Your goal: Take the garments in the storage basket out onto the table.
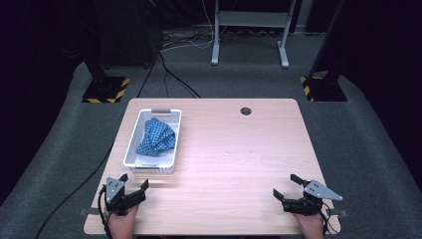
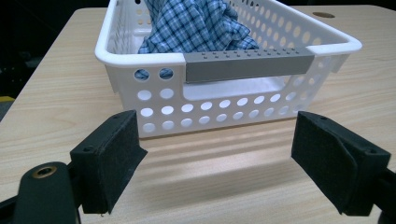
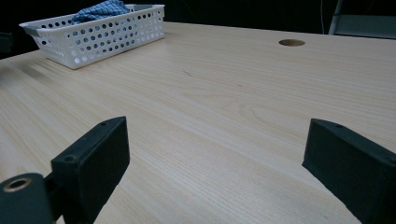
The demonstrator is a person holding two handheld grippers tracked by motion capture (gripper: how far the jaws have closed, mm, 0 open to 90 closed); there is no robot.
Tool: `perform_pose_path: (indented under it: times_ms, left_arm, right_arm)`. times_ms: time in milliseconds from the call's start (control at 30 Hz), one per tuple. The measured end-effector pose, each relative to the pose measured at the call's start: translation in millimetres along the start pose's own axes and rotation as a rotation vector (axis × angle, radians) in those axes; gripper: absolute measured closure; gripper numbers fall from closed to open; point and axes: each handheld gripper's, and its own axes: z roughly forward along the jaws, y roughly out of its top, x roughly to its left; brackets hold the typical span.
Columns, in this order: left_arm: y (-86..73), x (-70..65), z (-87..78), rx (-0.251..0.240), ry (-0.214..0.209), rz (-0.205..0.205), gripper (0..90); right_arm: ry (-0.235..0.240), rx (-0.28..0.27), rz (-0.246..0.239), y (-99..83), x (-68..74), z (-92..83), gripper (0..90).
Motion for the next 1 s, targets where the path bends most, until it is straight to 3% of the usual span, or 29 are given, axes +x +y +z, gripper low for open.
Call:
perform_pose_path:
  times_ms: [733, 1000]
  left_arm:
    - [0.4, -0.5, 0.6, 0.009, 0.005, 0.004, 14.2]
    - [0.5, 4.2, 0.6, 0.012, -0.018, -0.038, 14.0]
  right_arm:
    - [-0.003, -0.002, -0.011, -0.1, 0.9, -0.1, 6.0]
    - [-0.005, -0.004, -0.013, -0.2, 1.3, -0.3, 6.0]
